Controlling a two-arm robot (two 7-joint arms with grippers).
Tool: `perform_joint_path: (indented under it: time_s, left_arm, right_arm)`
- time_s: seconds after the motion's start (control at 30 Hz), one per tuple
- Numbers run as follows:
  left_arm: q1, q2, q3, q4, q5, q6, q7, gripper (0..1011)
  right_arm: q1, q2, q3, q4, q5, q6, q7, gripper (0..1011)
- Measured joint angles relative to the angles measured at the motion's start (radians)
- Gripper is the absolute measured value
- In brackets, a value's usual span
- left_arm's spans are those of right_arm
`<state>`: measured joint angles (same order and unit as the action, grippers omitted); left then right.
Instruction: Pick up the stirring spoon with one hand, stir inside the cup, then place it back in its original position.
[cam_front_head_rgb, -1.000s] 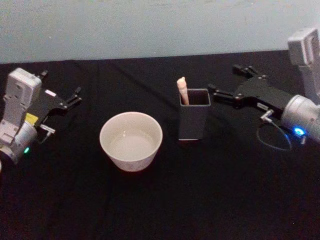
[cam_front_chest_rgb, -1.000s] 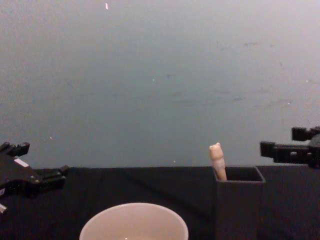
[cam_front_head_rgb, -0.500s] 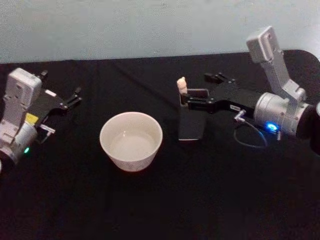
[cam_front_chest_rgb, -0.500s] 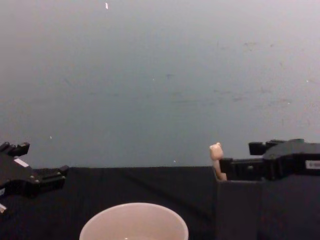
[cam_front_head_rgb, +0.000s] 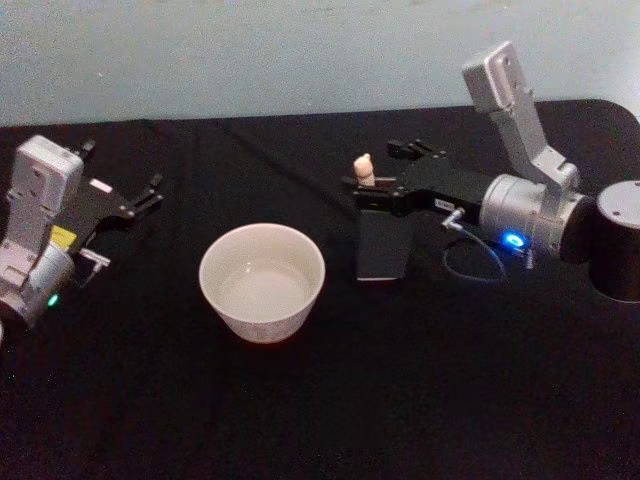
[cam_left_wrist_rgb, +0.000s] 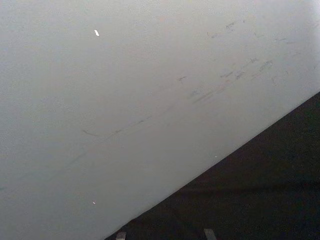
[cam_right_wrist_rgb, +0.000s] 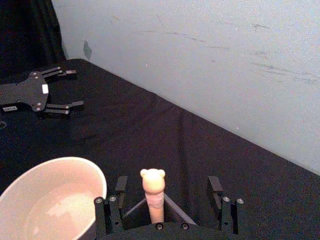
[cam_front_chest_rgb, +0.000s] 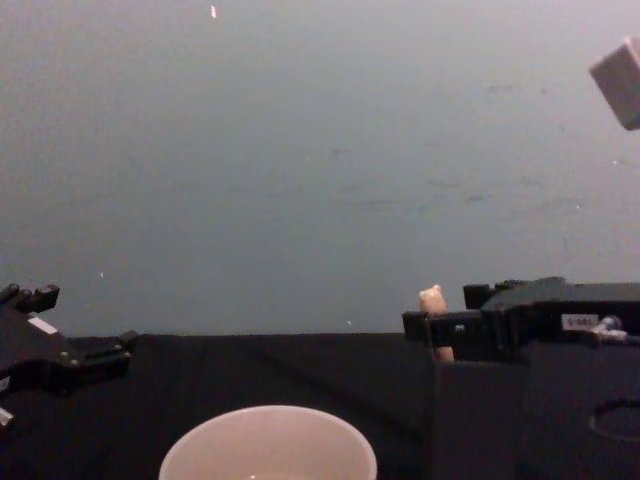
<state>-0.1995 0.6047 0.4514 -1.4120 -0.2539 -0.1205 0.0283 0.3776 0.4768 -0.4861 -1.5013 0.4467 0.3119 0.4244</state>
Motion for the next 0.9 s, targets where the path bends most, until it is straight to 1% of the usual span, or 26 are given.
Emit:
perform_joint_path:
  time_s: [0.07,0.3,0.47,0.87,0.9]
  left_arm:
    - [0.000,0.000,0.000,0.000,0.000,0.000,0.000,1001]
    - [0.000,0.000,0.000,0.000,0.000,0.000,0.000,1001]
    - [0.000,0.000,0.000,0.000,0.000,0.000,0.000,1001]
    - [0.000,0.000,0.000,0.000,0.000,0.000,0.000,1001]
    - [0.000,0.000,0.000,0.000,0.000,0.000,0.000,1001]
  right_arm:
    - [0.010,-0.010,-0.006,0.014,-0.005,0.003,0.002,1002]
    - [0.020,-0.023,-0.012,0.031,-0.019,0.004,0.002,1002]
    - [0.020,-0.025,-0.013,0.032,-0.032,-0.001,0.001,1002]
    - [0.020,-0.024,-0.013,0.031,-0.030,-0.001,0.000,1002]
    - [0.020,-0.024,-0.013,0.030,-0.029,-0.001,0.000,985]
